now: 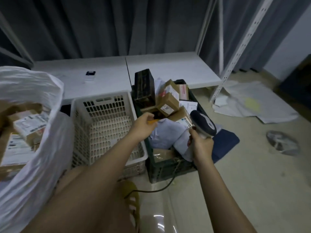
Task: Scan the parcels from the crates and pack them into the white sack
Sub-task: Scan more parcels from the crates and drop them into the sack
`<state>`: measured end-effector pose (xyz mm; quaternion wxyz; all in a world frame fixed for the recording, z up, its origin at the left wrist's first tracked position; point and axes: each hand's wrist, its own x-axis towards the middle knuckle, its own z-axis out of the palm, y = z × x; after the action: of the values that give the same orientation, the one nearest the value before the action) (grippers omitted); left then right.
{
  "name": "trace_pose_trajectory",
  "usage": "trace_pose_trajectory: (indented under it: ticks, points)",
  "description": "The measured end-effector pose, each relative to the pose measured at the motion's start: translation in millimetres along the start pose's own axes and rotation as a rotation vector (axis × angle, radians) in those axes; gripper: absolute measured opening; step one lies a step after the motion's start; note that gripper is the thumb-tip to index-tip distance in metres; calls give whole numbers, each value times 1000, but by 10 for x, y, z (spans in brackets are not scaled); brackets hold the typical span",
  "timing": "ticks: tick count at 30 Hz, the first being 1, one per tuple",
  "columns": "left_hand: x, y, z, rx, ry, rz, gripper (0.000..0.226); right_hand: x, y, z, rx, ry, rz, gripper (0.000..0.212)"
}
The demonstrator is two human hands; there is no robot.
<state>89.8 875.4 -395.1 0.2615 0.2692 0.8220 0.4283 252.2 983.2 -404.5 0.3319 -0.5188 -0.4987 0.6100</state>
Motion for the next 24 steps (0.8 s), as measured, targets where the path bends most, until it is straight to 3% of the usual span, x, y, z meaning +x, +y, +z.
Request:
trace_pose_trajectory:
  ticks: [8,10,14,17,21,24]
  points:
    - [820,-148,411,-40,67,-165,42,496,-11,354,74,-6,39,21]
    - [1077,-85,489,-83,73,-169,52,629,-55,470,115,-32,47,21]
    - [1473,140,649,-166,99,-307,98,860,-47,625,155,-57,77,15]
    - [1680,266,749,-266,105,-478,103,1000,29,736,164,-39,95,10]
    - [1844,139,776,-404,102,-441,101,1078,145,843,152,-34,120,19]
    - [1737,-63,636,-458,42,-390,114,1057,160,840,166,-33,132,19]
